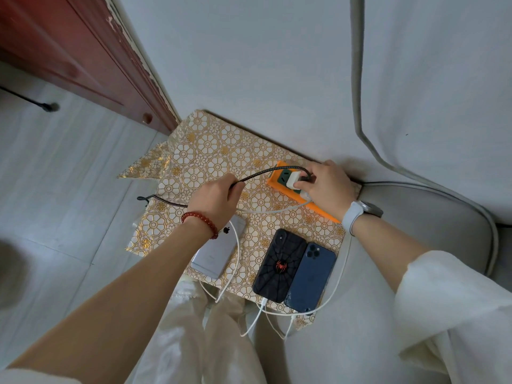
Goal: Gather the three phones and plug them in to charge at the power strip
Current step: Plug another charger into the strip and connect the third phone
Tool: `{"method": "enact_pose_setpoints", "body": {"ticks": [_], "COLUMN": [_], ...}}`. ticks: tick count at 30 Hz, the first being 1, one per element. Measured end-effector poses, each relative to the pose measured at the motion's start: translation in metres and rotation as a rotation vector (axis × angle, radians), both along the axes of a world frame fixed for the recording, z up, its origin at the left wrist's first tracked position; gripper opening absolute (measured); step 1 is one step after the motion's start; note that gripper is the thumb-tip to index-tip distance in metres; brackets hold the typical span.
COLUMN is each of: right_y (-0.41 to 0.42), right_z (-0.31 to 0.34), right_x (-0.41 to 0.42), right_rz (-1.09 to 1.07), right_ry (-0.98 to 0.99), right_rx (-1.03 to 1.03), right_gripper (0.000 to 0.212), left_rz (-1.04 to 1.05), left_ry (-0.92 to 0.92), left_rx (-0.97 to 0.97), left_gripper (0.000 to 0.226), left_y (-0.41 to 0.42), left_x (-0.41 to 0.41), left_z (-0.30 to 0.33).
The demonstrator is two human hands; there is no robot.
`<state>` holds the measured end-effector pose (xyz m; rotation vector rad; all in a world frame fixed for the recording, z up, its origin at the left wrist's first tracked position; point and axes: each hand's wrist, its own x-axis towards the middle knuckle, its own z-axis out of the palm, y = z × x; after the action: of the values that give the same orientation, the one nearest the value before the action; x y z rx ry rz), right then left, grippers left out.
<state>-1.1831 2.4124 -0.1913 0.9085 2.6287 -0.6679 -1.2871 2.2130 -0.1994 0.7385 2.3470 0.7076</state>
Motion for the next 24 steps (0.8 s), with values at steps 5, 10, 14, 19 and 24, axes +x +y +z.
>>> {"method": "enact_pose_setpoints", "body": {"ticks": [5, 10, 14, 19, 24], "right_y": [-0.008, -0.013, -0.016, -0.02, -0.021], "right_z": [0.0, -0.005, -0.006, -0.002, -0.001], "right_x": [-0.004, -0.008, -0.011, -0.01, -0.001], "right_rz": [-0.009, -0.039, -0.02, 0.041, -0.051], "right_ry": [0.061, 0.08, 0.024, -0.003, 0.205], "right_rx": [0.041, 0.078, 0.152, 0.198, 0.114], "right_gripper": [0.024, 0.023, 0.027, 0.028, 0.019], "left_rz": [-0.002, 0.03, 0.034, 0.025, 0.024], "left_ry": [0.007, 0.008, -0.01, 0.029, 0.048], "left_rx": [-0.019, -0.002, -0.015, -0.035, 0.004], "left_gripper": [0.026, 0.026, 0.024, 0.025, 0.026], "left_y": [-0.003, 0.0, -0.002, -0.006, -0.006], "left_x": [-0.001, -0.008, -0.013, -0.012, -0.016], "left_z": [0.0, 0.0, 0.001, 0.004, 0.003]}}
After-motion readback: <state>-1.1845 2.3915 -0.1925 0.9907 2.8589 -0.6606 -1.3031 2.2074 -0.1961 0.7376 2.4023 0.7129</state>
